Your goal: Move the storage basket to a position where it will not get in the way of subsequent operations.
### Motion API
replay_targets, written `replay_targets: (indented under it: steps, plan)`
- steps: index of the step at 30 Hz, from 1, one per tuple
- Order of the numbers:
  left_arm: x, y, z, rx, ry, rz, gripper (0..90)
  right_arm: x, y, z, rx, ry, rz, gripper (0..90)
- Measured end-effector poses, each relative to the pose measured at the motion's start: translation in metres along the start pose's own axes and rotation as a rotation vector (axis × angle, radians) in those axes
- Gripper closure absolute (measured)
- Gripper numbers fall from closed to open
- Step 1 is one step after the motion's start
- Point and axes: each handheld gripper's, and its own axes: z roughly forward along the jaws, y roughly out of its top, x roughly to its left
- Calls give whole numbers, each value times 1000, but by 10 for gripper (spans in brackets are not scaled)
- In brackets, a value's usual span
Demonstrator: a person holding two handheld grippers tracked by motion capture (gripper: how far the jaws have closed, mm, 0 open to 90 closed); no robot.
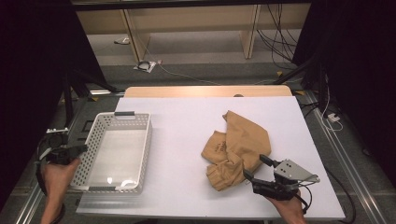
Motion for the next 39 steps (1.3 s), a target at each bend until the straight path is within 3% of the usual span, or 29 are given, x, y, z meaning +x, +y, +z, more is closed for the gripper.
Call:
replay_targets:
  steps: [3,12,21,39]
  plan:
    - [-5,3,4,-2,-15,-24,849,0,0,1,3,-1,-4,250]
    - [-17,8,13,-11,-27,-34,850,-1,0,-1,0,-3,1,251]
    - [-21,11,17,-13,-42,-49,849,0,0,0,0,0,0,251]
    - [-32,17,27,-35,-46,-40,845,1,0,0,5,5,-5,251]
